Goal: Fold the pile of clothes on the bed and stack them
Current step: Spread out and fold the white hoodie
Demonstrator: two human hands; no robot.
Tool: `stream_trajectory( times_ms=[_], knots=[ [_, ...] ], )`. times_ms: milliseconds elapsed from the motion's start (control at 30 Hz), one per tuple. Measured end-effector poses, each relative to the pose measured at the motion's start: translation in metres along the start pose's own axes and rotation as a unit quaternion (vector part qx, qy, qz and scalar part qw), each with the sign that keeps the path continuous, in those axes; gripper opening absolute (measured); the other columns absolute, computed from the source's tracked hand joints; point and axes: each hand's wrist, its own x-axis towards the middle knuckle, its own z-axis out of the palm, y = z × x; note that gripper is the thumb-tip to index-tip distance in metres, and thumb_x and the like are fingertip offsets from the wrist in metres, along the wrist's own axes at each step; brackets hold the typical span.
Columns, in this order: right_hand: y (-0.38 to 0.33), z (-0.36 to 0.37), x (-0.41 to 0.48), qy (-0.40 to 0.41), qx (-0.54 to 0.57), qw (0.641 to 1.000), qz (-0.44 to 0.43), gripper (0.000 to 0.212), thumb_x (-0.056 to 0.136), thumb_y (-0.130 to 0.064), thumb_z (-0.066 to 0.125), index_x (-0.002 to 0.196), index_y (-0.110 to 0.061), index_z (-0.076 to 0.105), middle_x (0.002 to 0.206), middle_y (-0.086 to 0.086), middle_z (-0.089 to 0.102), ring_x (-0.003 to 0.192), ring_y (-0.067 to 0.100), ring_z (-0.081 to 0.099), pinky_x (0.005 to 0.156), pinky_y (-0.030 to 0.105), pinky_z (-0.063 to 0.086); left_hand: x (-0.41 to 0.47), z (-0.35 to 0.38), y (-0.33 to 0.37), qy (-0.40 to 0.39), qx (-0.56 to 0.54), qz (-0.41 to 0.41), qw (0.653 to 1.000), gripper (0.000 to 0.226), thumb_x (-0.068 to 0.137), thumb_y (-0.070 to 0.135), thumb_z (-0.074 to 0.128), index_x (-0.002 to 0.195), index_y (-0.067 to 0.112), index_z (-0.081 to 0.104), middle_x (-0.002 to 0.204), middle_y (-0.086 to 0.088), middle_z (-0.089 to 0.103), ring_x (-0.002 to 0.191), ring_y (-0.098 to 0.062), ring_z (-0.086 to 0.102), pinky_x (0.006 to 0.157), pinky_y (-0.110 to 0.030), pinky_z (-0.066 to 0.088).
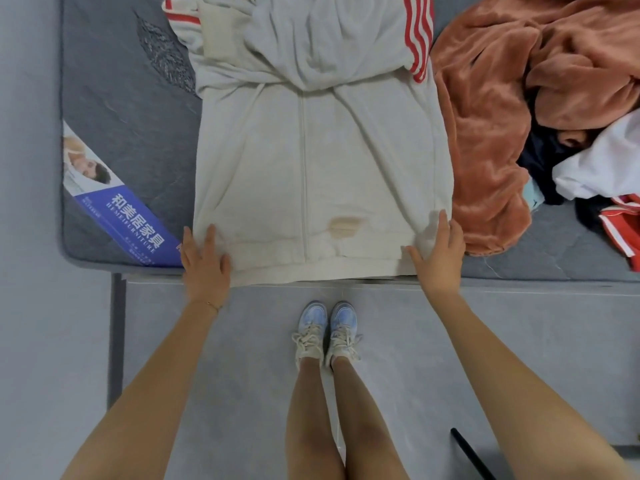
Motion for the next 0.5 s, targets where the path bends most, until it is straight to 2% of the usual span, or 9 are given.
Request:
stream_trajectory(
  times_ms=[67,133,233,267,333,400,433,500],
  knots=[
    [-0.007,0.0,0.0,-0.006,0.092,0.995,0.047,0.087,0.088,-0.016,0.073,0.155,-0.01,0.017,0.153,0.018,0.028,0.138,0.031,0.032,0.113,0.039,0.031,-0.002,-0.001,0.001,0.022,-0.084,-0.033,0.996,0.068,0.096,0.009,0.056,0.154,0.014,0.022,0.159,-0.021,0.014,0.145,-0.041,0.014,0.118,-0.05,0.018],
    [-0.014,0.0,0.003,-0.033,0.151,0.98,0.123,0.079,0.089,-0.012,0.071,0.152,-0.007,0.023,0.147,0.014,0.041,0.132,0.028,0.042,0.107,0.036,0.038,-0.002,-0.004,0.004,0.053,-0.154,-0.07,0.984,0.072,0.09,0.004,0.061,0.151,0.005,0.023,0.152,-0.023,0.027,0.14,-0.04,0.025,0.117,-0.05,0.023],
    [-0.02,0.001,0.007,-0.05,0.046,0.988,0.142,0.044,0.09,-0.009,0.064,0.13,0.001,0.05,0.126,0.021,0.054,0.118,0.038,0.049,0.091,0.042,0.043,-0.002,-0.011,0.009,0.074,-0.257,-0.143,0.953,0.063,0.087,0.004,0.066,0.14,-0.005,0.033,0.139,-0.023,0.044,0.127,-0.036,0.045,0.107,-0.037,0.037],
    [-0.021,0.001,0.009,-0.054,0.002,0.988,0.145,0.037,0.09,-0.008,0.061,0.125,0.003,0.053,0.126,0.022,0.053,0.118,0.04,0.046,0.09,0.044,0.042,0.0,-0.015,0.011,0.059,-0.272,-0.171,0.945,0.056,0.088,0.006,0.066,0.135,-0.006,0.039,0.135,-0.023,0.049,0.122,-0.035,0.049,0.1,-0.033,0.039],
    [-0.022,0.0,0.011,-0.059,-0.04,0.986,0.154,0.032,0.092,-0.008,0.055,0.123,0.003,0.055,0.128,0.023,0.051,0.12,0.042,0.044,0.091,0.046,0.041,0.003,-0.021,0.014,0.001,-0.25,-0.212,0.945,0.043,0.089,0.011,0.066,0.125,-0.008,0.051,0.126,-0.024,0.057,0.115,-0.035,0.055,0.091,-0.034,0.042],
    [-0.026,-0.001,0.013,-0.062,0.013,0.987,0.145,0.024,0.095,-0.007,0.049,0.115,0.001,0.058,0.117,0.022,0.057,0.11,0.039,0.05,0.081,0.038,0.041,0.002,-0.028,0.021,-0.053,-0.239,-0.213,0.946,0.032,0.091,0.011,0.064,0.118,-0.005,0.057,0.114,-0.017,0.059,0.105,-0.029,0.056,0.083,-0.033,0.04],
    [-0.031,-0.002,0.014,-0.07,0.06,0.985,0.145,0.016,0.096,-0.008,0.047,0.107,-0.002,0.057,0.105,0.018,0.059,0.1,0.034,0.053,0.072,0.032,0.037,0.0,-0.033,0.028,-0.061,-0.25,-0.204,0.944,0.025,0.091,0.009,0.062,0.114,0.001,0.057,0.108,-0.013,0.057,0.099,-0.025,0.053,0.079,-0.029,0.037],
    [-0.046,-0.005,0.012,-0.094,0.123,0.977,0.147,0.009,0.1,-0.012,0.044,0.097,-0.008,0.052,0.09,0.008,0.055,0.083,0.024,0.051,0.06,0.028,0.029,-0.006,-0.039,0.044,-0.047,-0.286,-0.16,0.944,0.018,0.091,0.008,0.059,0.108,0.011,0.052,0.104,-0.008,0.054,0.096,-0.019,0.049,0.079,-0.026,0.036]
  ],
)
